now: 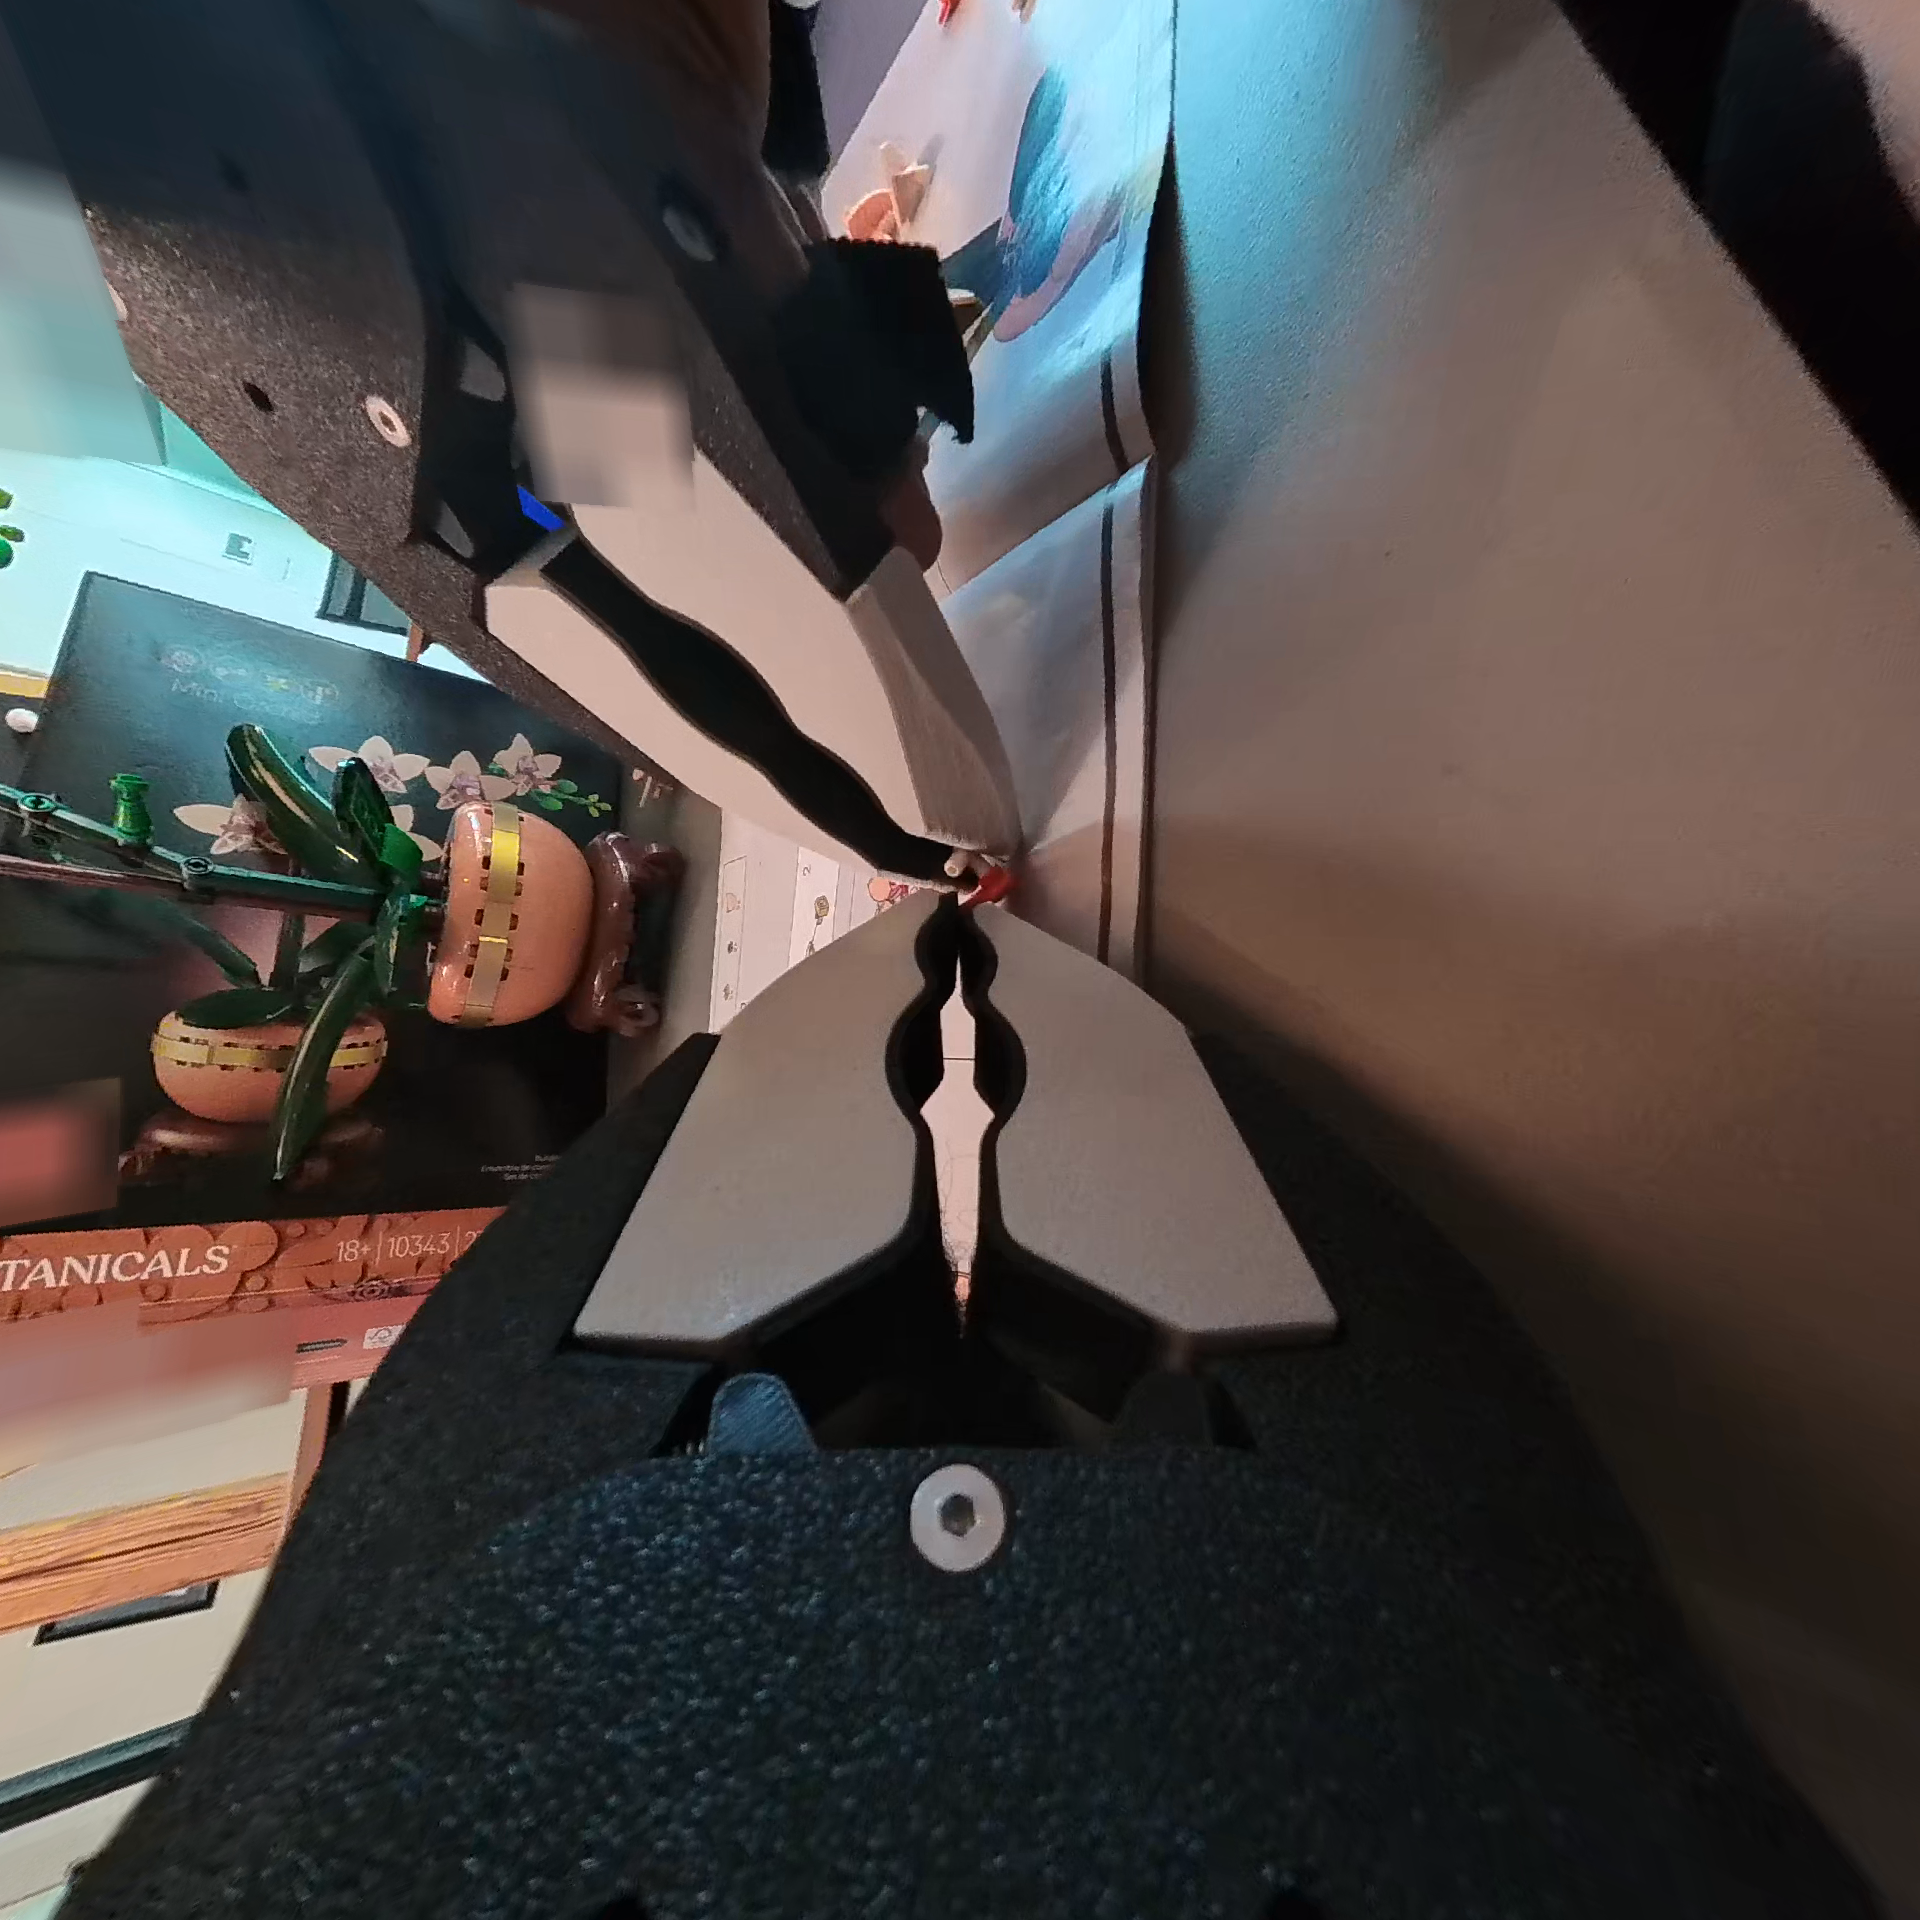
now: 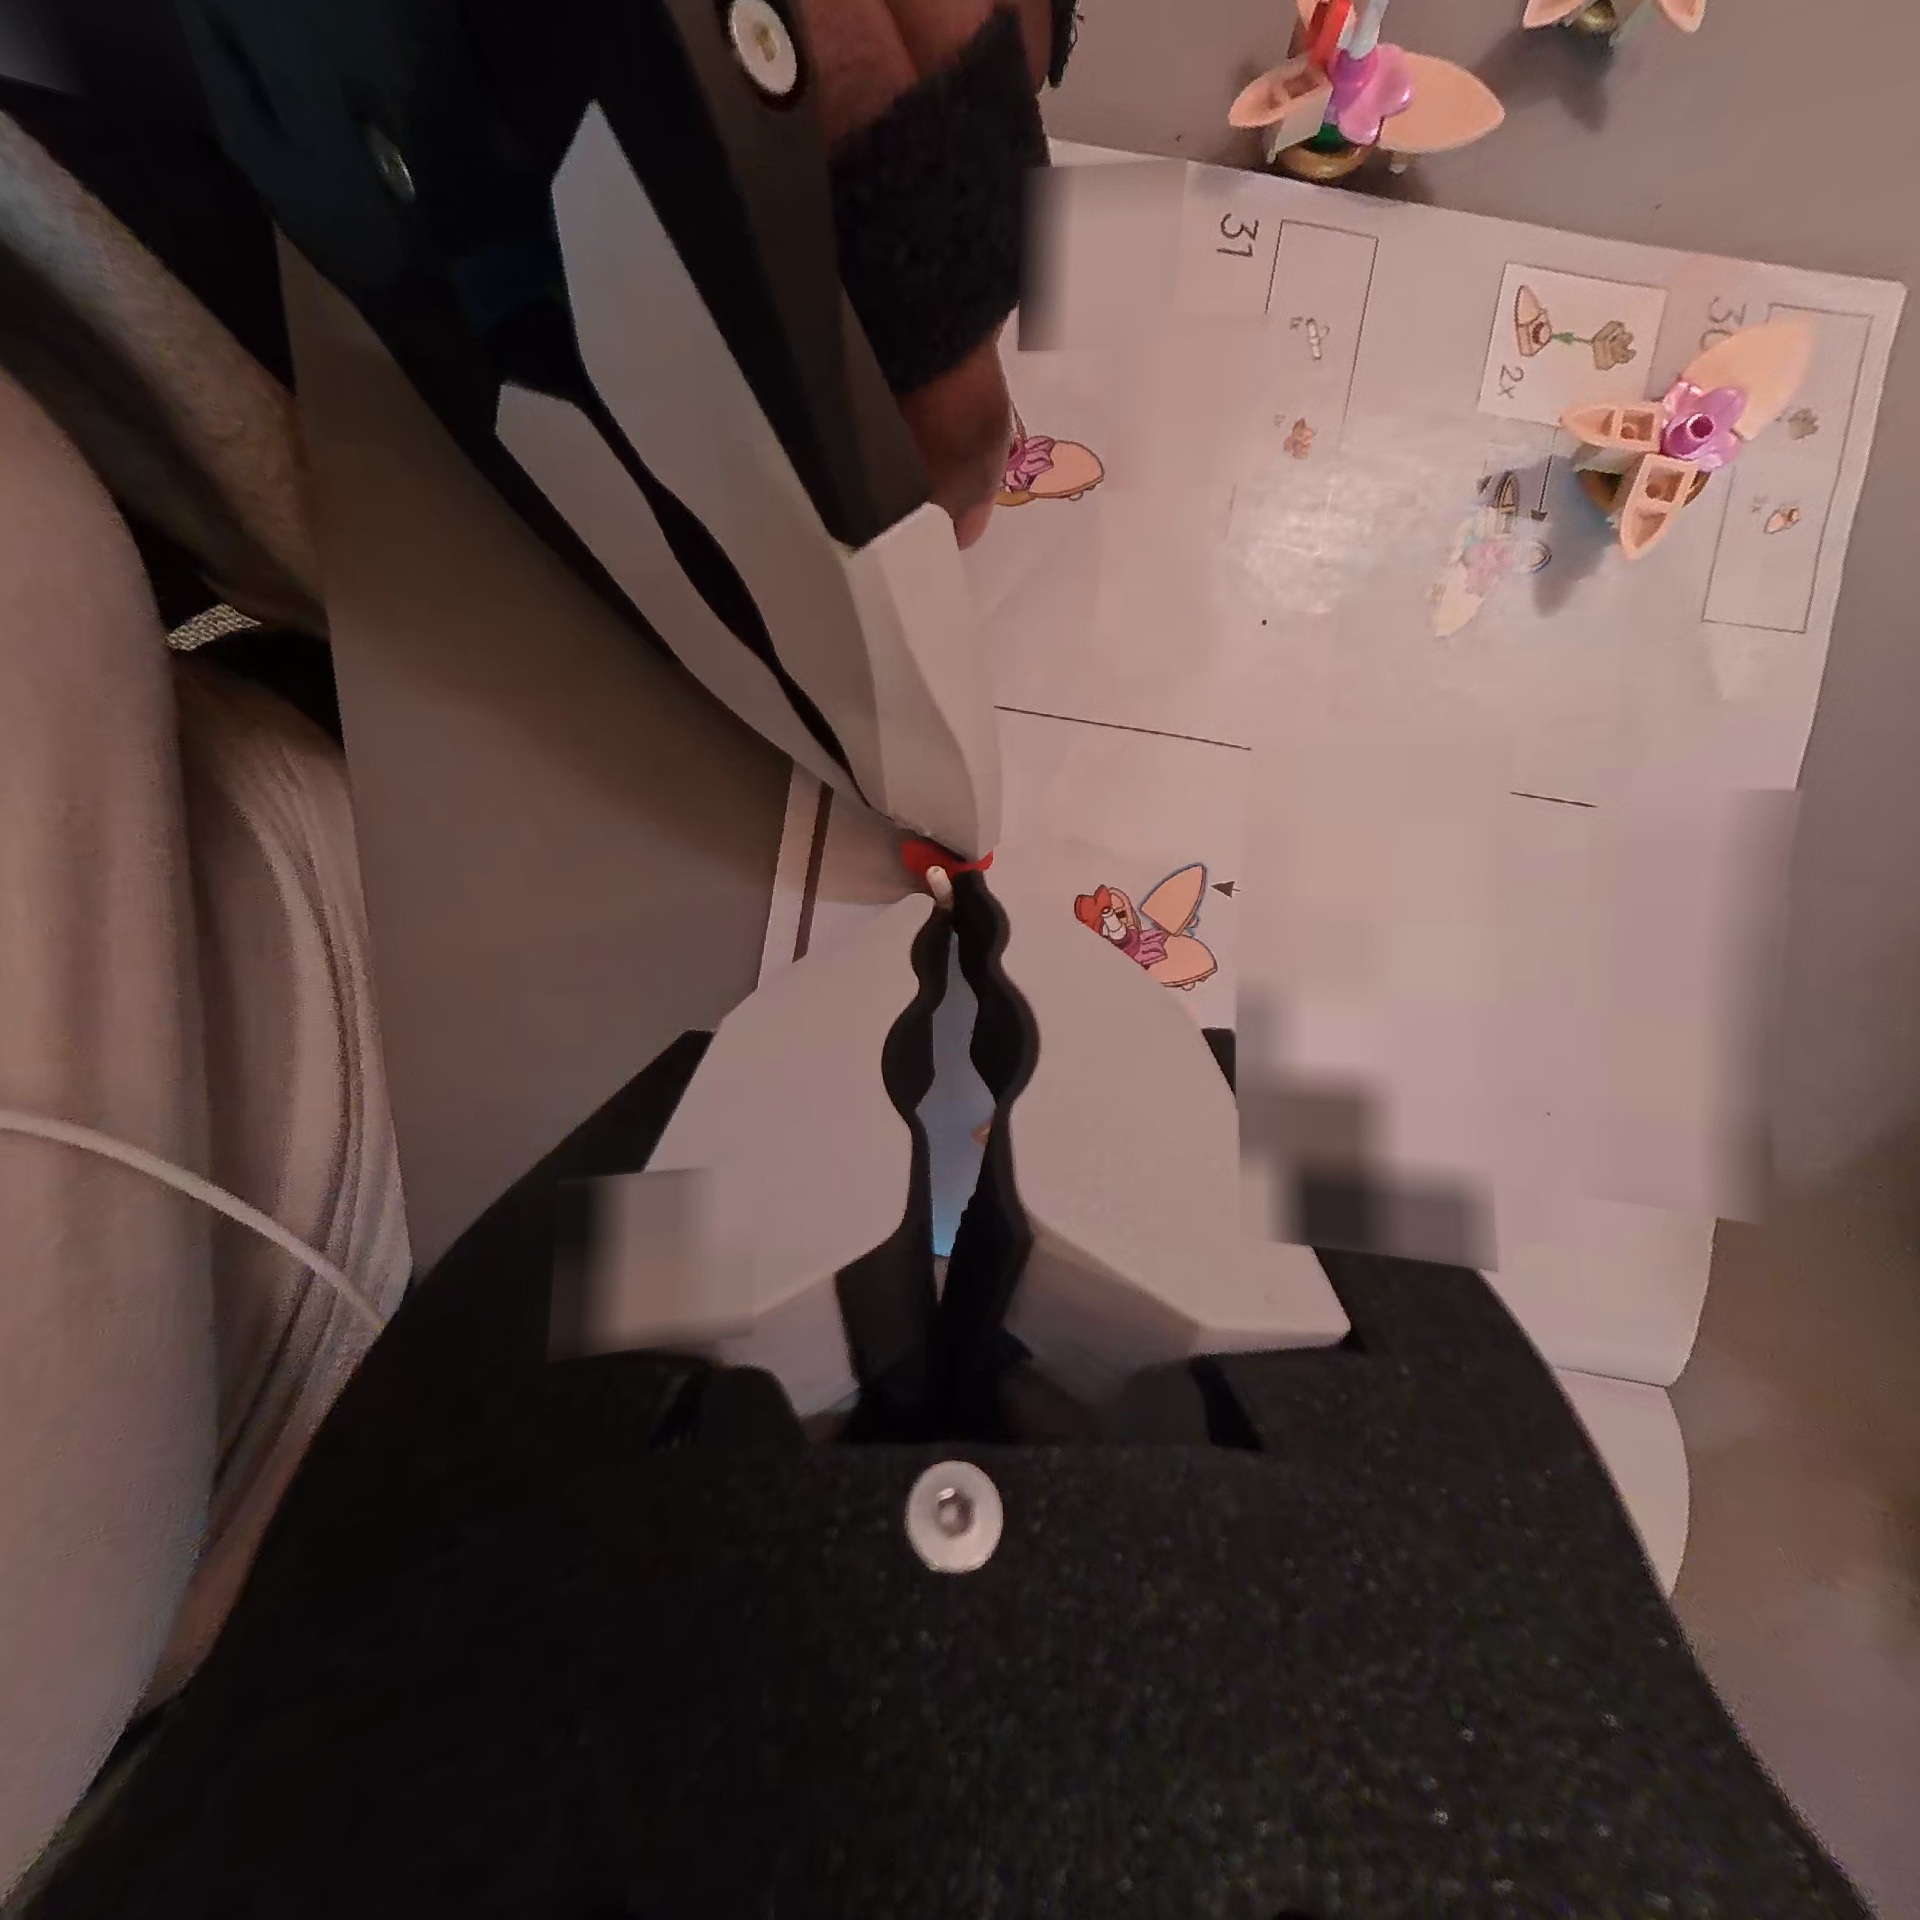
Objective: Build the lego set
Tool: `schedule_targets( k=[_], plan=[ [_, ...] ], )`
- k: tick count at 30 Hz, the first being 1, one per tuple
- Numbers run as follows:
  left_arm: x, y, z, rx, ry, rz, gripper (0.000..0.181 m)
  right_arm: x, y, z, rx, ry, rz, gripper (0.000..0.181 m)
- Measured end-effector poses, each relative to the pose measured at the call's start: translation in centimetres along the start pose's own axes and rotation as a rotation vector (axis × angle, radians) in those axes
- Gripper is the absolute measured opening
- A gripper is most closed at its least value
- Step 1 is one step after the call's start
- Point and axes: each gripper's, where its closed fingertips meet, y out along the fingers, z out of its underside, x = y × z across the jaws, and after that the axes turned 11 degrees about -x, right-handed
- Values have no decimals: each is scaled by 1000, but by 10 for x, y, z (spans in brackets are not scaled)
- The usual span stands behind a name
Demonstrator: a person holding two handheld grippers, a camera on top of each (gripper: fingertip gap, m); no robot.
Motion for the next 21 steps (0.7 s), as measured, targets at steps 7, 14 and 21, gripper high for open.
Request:
schedule_targets(
  k=[7,14,21],
  plan=[
    [9,-5,0,-69,-150,-20,1,-6,-6,-9,-152,164,-109,22],
    [49,-26,-3,-198,-334,-195,1,-27,-87,-88,-922,355,-231,58],
    [41,-19,-4,-46,132,-230,0,-11,-59,-62,-598,96,-174,28]
  ],
)
